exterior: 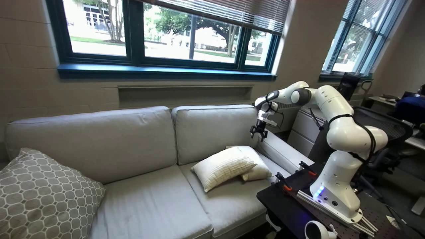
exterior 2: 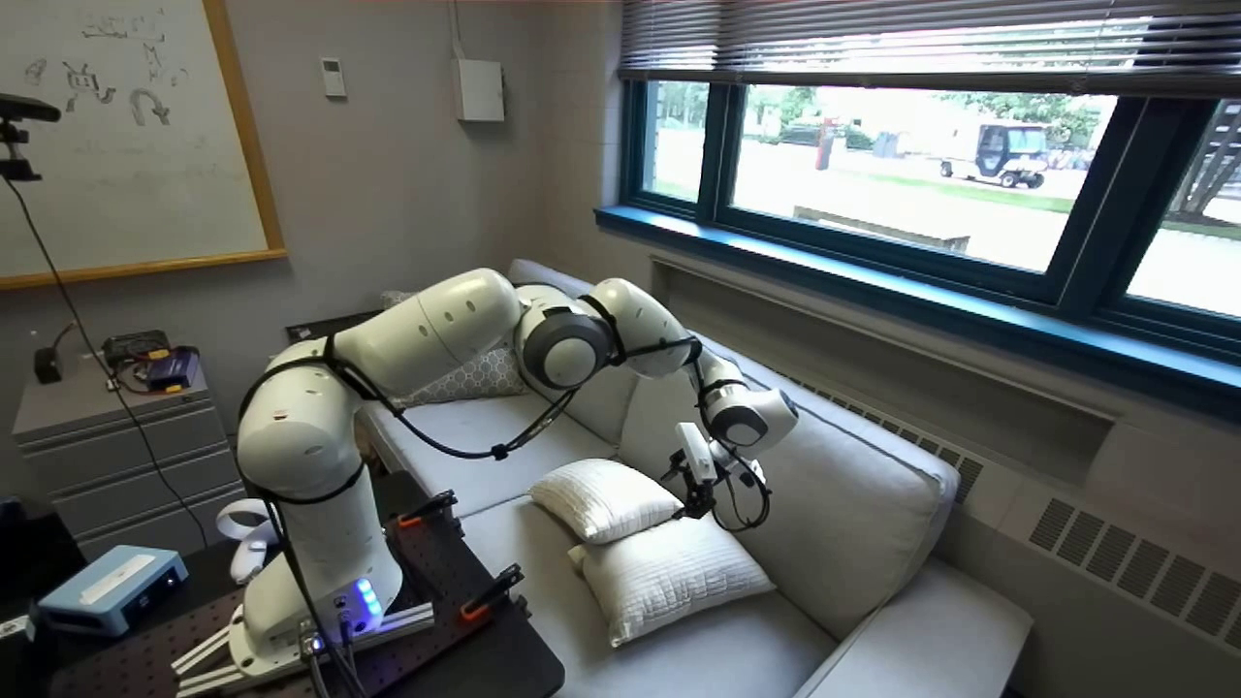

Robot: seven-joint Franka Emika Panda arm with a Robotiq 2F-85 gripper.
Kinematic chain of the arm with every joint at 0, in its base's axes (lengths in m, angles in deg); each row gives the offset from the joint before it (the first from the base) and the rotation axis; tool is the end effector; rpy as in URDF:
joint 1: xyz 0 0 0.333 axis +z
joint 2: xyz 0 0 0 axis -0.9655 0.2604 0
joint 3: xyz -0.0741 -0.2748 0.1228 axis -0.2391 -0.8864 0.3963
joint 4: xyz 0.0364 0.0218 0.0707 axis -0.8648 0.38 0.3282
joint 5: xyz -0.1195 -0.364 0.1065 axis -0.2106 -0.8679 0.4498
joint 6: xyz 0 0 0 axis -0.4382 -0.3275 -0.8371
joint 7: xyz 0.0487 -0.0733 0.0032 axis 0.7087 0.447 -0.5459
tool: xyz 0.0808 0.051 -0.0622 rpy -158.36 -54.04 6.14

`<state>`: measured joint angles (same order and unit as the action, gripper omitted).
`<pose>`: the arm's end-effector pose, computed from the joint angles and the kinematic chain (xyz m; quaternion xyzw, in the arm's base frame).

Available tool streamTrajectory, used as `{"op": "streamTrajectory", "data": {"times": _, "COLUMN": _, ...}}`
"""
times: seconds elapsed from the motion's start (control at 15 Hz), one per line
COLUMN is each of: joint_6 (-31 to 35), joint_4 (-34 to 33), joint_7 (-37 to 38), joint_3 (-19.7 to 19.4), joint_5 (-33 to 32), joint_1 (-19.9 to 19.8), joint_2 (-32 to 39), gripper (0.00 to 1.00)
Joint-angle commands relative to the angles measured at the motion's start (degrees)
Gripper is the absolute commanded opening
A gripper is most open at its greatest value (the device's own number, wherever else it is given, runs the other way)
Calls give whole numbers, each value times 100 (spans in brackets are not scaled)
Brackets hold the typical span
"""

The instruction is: Arrange the two pillows neatly to the right

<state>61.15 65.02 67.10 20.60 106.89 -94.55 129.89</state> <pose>0.6452 -0.2017 0.0606 -0.9331 0.1870 0.2372 0.1953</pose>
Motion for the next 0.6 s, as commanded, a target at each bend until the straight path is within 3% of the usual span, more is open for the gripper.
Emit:
{"op": "streamTrajectory", "data": {"times": 0.0, "joint_6": -964, "joint_4": -1312, "joint_7": 191, "joint_3": 184, "joint_5": 418, "joint_1": -385, "joint_2": 1001, "gripper": 100}}
{"op": "streamTrajectory", "data": {"times": 0.53, "joint_6": -2013, "joint_4": -2993, "joint_7": 1348, "joint_3": 311, "joint_5": 1454, "joint_1": -1239, "joint_2": 2620, "gripper": 100}}
